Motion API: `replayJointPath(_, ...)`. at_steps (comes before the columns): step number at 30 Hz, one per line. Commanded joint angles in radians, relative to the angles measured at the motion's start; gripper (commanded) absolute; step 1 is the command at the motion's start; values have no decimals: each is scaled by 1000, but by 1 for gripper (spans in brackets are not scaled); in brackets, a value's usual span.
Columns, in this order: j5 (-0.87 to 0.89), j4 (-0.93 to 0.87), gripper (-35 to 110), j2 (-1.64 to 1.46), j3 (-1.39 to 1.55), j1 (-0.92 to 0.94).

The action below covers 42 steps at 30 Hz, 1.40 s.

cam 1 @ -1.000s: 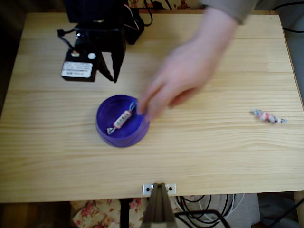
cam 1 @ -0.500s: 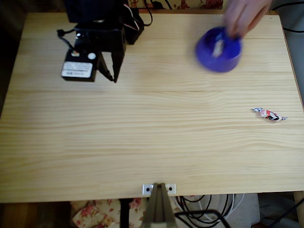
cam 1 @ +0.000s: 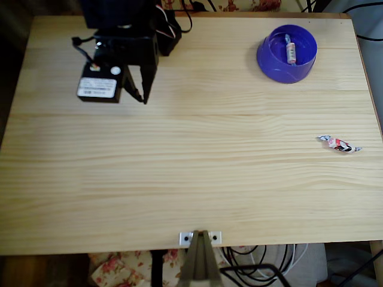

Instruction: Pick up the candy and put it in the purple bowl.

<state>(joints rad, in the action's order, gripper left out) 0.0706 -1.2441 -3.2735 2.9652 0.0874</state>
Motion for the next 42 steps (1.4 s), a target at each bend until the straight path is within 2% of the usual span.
replayJointPath(1,14,11,-1,-25,0,5)
replayJointPath(22,18,31,-1,-25,5,54)
replayJointPath(31,-2,35,-1,-25,5,20)
replayJointPath(33,80,66,-1,-25,6,6)
replayJointPath(38,130,124,-1,-23,-120,-60)
replayJointPath(42,192,147,-1,181,-319,-144)
